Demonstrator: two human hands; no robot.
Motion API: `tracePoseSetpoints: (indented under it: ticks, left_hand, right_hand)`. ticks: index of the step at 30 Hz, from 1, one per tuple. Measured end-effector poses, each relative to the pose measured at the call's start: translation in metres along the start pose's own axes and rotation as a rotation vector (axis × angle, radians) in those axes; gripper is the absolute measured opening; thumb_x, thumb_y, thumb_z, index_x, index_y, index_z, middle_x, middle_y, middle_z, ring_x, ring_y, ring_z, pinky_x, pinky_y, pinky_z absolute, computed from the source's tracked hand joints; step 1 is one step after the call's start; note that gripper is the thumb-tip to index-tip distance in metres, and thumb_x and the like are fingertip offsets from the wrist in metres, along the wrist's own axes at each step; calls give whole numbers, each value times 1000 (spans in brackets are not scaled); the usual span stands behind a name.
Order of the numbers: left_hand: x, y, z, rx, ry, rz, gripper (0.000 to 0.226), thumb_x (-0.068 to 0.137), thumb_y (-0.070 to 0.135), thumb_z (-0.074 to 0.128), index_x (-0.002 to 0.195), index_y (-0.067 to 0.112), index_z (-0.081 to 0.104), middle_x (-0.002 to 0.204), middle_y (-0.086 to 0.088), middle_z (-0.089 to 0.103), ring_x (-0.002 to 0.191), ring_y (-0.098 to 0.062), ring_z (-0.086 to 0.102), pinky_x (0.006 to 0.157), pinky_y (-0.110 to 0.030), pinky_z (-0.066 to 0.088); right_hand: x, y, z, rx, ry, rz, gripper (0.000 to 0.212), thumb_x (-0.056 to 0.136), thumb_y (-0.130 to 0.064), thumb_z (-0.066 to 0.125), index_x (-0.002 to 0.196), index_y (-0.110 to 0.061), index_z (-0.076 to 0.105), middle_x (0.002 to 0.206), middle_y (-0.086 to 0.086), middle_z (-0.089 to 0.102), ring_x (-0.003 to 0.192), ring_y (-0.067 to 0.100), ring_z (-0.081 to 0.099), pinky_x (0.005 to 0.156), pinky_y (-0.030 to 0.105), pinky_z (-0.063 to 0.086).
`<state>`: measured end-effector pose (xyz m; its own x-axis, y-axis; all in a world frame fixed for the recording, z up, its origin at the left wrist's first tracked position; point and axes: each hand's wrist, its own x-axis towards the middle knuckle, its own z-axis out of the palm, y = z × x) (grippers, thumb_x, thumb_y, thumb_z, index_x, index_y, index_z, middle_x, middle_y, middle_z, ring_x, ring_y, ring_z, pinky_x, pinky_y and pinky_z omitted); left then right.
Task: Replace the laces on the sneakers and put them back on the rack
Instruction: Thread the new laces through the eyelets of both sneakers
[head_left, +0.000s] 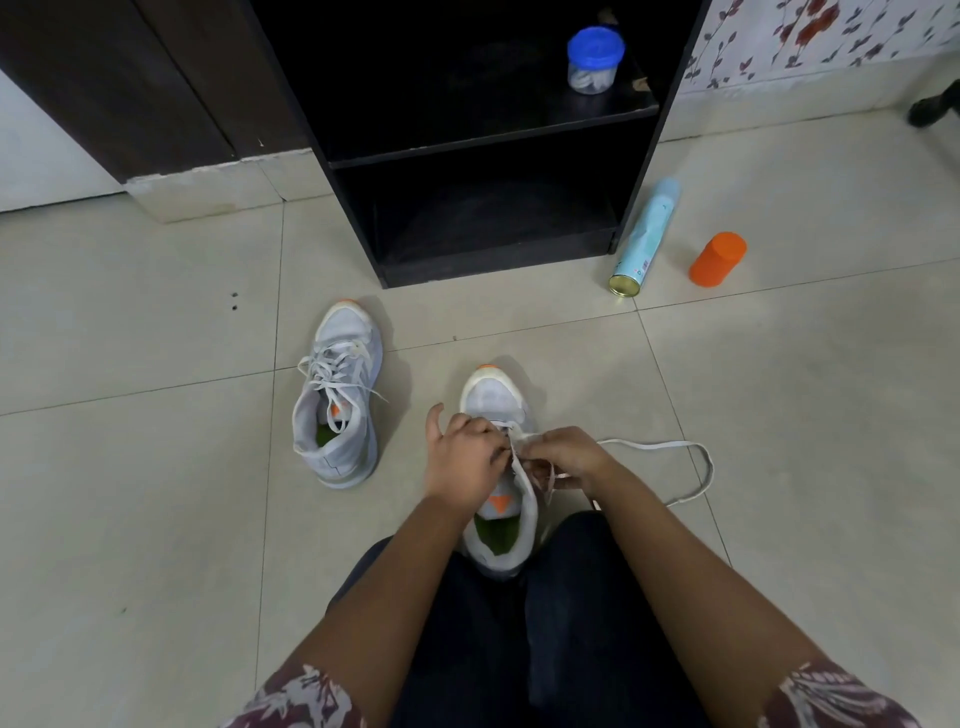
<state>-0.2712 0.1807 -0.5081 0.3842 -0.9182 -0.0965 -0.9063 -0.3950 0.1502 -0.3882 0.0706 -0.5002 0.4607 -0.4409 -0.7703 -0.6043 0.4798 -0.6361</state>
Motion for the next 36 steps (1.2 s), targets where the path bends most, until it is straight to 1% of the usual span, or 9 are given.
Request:
tracePoseSetpoints:
  ticks: [3,8,11,16,20,23,26,32,36]
  left_hand:
    - [-2,-3,8,-18,52,13,6,78,31,65,74,29,69,81,12,67,89,-15,61,108,-48,22]
    - [-8,-14,19,-110,25,-57,30,74,12,65,100,28,66,99,9,65,97,-19,59,105,-43,32]
    - [-7,-13,15,-123,-40,-121,25,85,28,55,108,32,62,111,12,58,109,-16,52,110,-42,21]
    - [-3,-1,7,-97,-44,-54,28,83,41,52,105,33,66,111,11,52,119,-13,42,113,-49,2]
    - [7,-2,2,-165,-157,-139,23,92,38,47,104,36,67,109,13,51,119,-13,38,113,-51,-2]
    - [14,-3,-4,-188,-195,-127,20,90,39,52,95,34,71,107,12,54,115,-14,41,113,-52,-3]
    - [14,-4,-5,-197,-144,-154,12,85,39,60,86,35,71,103,13,56,110,-11,45,113,-49,-2]
    - [5,-3,9,-123,18,-137,14,82,24,61,89,32,71,98,9,56,99,-16,54,112,-45,7]
    - [2,-6,11,-181,64,-193,29,73,9,63,97,25,71,100,1,57,96,-25,54,100,-39,29]
  right_hand:
    - [14,5,-2,-242,88,-253,19,75,-7,74,62,-16,64,59,0,63,54,15,57,60,27,49]
    - [28,30,-15,-1173,311,-1270,10,72,-17,52,70,-17,61,67,0,56,66,23,52,52,29,42]
    - [26,33,-18,-1178,287,-1144,14,71,-25,50,74,-20,63,72,-1,59,68,26,57,57,30,43]
    - [9,15,-3,-548,120,-305,28,90,-41,48,79,-21,66,81,3,70,78,22,64,78,34,48]
    - [2,-5,1,-152,-9,27,40,94,-28,54,59,-12,64,48,-2,60,43,10,52,49,19,41]
    - [-3,-8,0,23,-72,127,25,88,-20,65,64,-12,65,55,-2,61,42,7,52,49,18,40]
    - [6,-2,1,-28,8,-76,20,82,-10,72,64,-11,64,54,-3,60,45,7,53,50,19,42]
    - [26,32,-11,-1042,291,-1267,14,77,-14,58,64,-13,61,61,0,57,67,25,54,54,29,45]
    - [24,35,-13,-1167,338,-1246,16,74,-24,49,73,-22,65,70,-7,59,69,22,56,63,29,44]
